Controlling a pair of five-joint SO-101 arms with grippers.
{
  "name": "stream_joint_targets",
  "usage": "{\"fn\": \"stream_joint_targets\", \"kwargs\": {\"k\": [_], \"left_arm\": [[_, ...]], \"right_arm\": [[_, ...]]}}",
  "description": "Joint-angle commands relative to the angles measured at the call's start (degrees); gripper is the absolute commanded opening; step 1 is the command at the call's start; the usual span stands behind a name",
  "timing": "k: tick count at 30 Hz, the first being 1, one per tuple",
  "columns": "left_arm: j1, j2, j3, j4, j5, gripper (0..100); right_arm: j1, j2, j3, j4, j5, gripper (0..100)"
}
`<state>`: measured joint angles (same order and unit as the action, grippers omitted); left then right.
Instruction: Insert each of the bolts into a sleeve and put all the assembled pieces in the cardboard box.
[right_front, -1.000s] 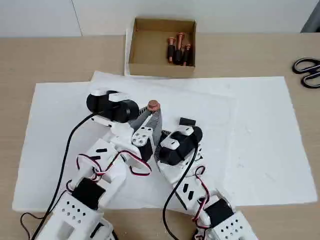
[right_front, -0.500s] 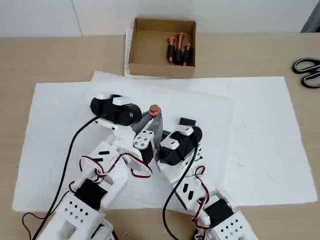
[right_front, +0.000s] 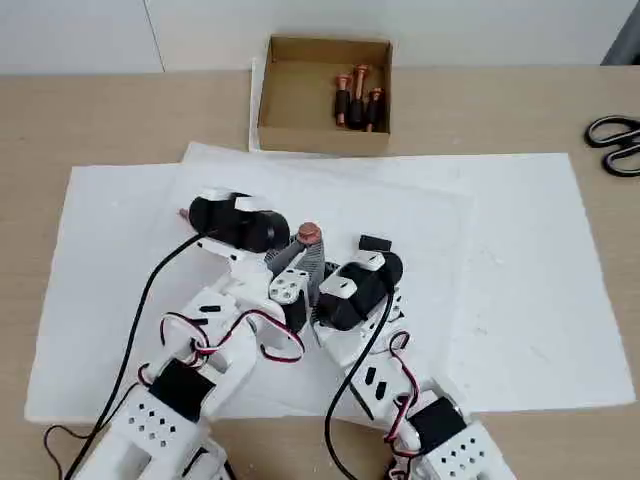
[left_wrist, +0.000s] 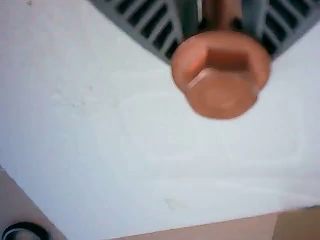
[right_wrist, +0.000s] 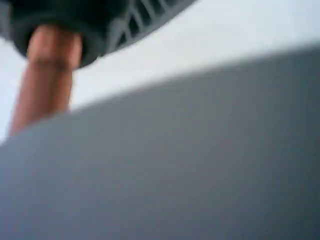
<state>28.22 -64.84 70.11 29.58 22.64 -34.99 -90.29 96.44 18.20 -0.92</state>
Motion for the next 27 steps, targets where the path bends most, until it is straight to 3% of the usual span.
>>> {"fn": "stream_joint_targets", "kwargs": {"k": [1,22,27], "left_arm": [[-0.44,-0.44,-0.31,2.11,0.09,1],[-0.35,-0.35,2.77,3.08,0.18,1],[-0.26,-0.44,2.77,3.43,0.26,10]], "right_arm": [[-0.04,-1.1,0.44,-0.04,-0.35,0.4],[-0.04,-1.1,0.44,-0.04,-0.35,0.4],[-0.04,-1.1,0.44,-0.04,-0.35,0.4]]}}
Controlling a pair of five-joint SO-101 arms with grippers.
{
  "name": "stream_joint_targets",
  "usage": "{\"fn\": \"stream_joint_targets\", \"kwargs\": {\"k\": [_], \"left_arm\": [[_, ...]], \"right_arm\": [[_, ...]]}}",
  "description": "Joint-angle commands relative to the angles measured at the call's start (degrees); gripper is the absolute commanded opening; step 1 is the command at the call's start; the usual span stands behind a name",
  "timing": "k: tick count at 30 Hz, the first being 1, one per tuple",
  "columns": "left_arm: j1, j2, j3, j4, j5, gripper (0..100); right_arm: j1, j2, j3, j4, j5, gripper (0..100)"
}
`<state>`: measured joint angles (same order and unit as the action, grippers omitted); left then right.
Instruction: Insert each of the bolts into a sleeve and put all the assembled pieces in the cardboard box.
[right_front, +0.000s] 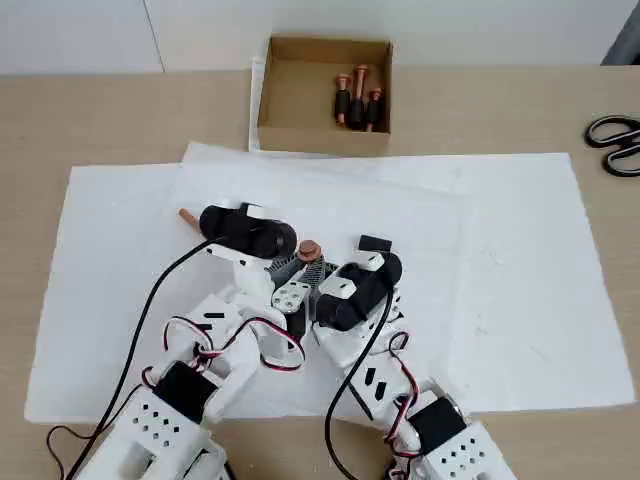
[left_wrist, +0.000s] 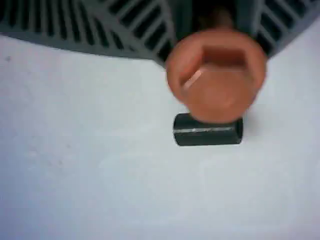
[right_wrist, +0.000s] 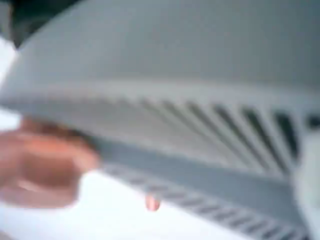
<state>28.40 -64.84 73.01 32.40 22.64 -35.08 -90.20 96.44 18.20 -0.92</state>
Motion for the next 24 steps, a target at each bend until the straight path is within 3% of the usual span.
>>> {"fn": "stream_joint_targets", "kwargs": {"k": [1,14,24], "left_arm": [[-0.26,-0.44,-0.4,1.23,0.26,10],[-0.18,-0.44,-10.95,13.63,-1.76,11],[-0.18,-0.44,-15.52,21.27,-2.73,20]], "right_arm": [[0.04,-1.19,0.44,-0.04,-0.35,0.4],[0.04,-1.19,0.44,-0.04,-0.35,0.4],[0.04,-1.01,0.44,-0.04,-0.35,0.4]]}}
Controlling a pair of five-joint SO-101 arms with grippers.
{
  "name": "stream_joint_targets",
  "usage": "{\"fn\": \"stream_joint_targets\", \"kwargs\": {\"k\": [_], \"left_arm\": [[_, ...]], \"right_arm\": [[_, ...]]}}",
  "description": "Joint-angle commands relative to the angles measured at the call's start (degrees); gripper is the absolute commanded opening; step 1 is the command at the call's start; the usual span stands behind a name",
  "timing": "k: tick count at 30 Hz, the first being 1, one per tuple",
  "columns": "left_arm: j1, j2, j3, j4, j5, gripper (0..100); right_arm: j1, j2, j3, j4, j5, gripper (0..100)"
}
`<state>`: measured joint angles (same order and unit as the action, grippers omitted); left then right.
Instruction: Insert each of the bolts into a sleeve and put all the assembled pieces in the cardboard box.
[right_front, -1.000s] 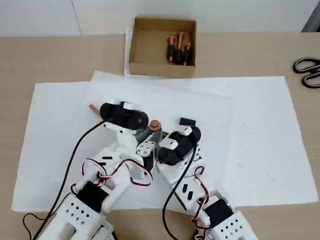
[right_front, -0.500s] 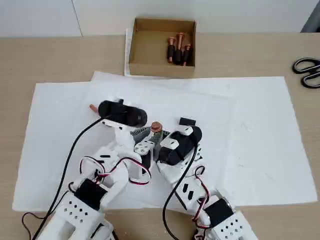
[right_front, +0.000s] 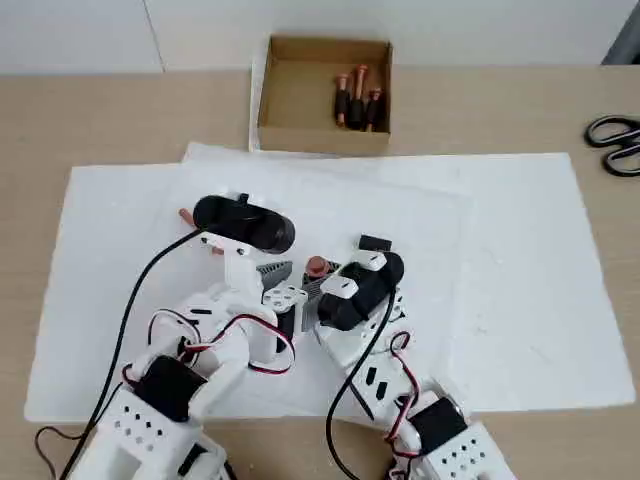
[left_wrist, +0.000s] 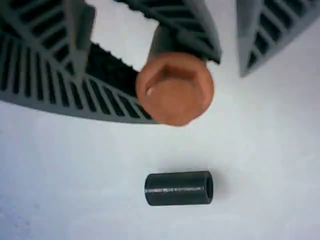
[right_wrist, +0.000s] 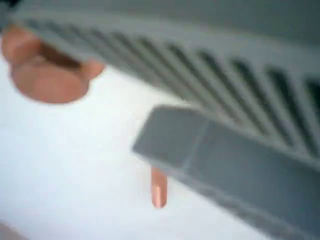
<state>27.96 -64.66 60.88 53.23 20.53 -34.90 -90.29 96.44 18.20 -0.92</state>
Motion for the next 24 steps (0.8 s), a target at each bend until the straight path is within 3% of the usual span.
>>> {"fn": "stream_joint_targets", "kwargs": {"k": [1,15,20,24], "left_arm": [[0.09,-0.62,-3.74,0.44,-0.62,20],[-13.1,-0.62,-8.04,8.35,-3.87,20],[-18.99,-0.62,-7.96,12.22,-3.87,20],[-24.35,-0.62,-7.87,9.41,-1.58,20]], "right_arm": [[-0.13,-0.92,0.44,-0.04,-0.35,0.4],[0.31,-0.75,0.44,-0.04,-0.44,0.4],[6.2,-0.75,0.35,-0.04,-0.62,0.4],[12.88,-0.57,-2.99,5.58,-0.7,0.4]]}}
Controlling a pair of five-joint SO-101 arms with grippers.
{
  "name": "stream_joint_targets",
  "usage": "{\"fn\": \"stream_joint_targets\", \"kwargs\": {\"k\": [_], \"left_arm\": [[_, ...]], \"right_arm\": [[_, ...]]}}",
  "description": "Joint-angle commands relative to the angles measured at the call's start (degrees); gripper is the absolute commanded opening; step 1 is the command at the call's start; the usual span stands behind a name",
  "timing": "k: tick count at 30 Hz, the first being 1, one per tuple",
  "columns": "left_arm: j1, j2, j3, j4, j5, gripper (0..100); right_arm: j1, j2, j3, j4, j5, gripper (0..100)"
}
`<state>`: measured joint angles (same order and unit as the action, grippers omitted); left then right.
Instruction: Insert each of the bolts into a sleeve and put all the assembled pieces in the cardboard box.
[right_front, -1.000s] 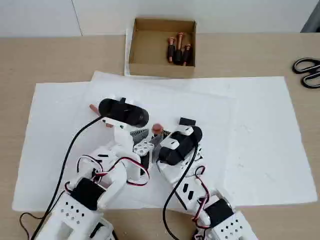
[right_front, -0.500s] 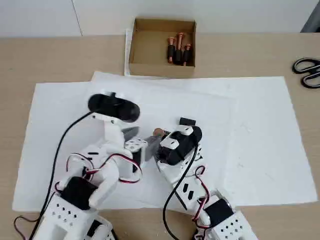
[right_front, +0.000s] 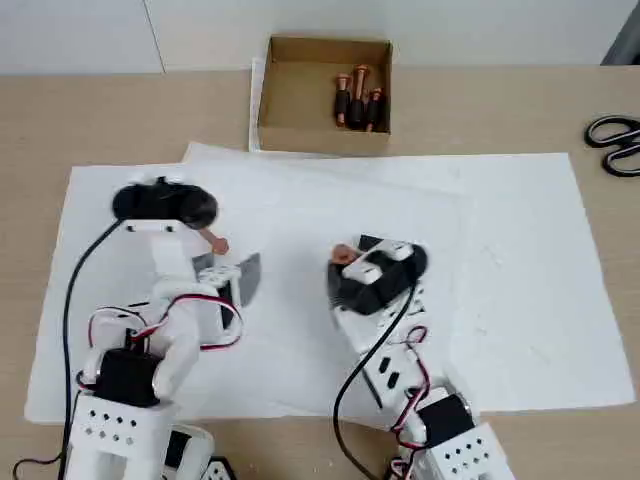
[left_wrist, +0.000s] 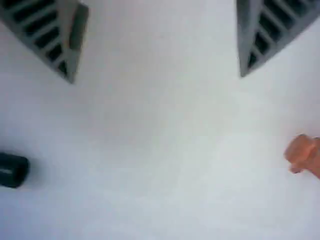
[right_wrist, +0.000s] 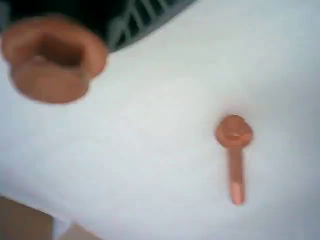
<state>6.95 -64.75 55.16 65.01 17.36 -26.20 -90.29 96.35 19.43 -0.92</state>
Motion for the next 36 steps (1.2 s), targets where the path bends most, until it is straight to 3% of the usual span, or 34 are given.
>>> {"fn": "stream_joint_targets", "kwargs": {"k": [1,9,12,17,29,36], "left_arm": [[-5.27,-0.53,-2.15,-3.16,2.11,20],[-22.77,-0.53,0.04,-5.63,2.02,20],[-25.58,-0.53,3.03,-6.59,1.67,20],[-25.93,-0.53,8.13,-9.23,-9.14,20],[-26.02,-0.53,12.79,-10.11,-11.52,20],[-26.02,-0.53,12.88,-10.11,-11.6,20]], "right_arm": [[5.93,-0.57,-4.84,7.78,-0.7,0.4],[16.22,3.21,-27.6,26.07,-0.35,0.4],[16.31,12.53,-35.96,26.68,-0.35,0.4],[16.31,37.85,-55.3,26.33,-0.53,0.4],[15.96,94.9,-107.6,10.33,-0.7,0.4],[12.88,116.97,-125.19,-2.07,-0.7,0.4]]}}
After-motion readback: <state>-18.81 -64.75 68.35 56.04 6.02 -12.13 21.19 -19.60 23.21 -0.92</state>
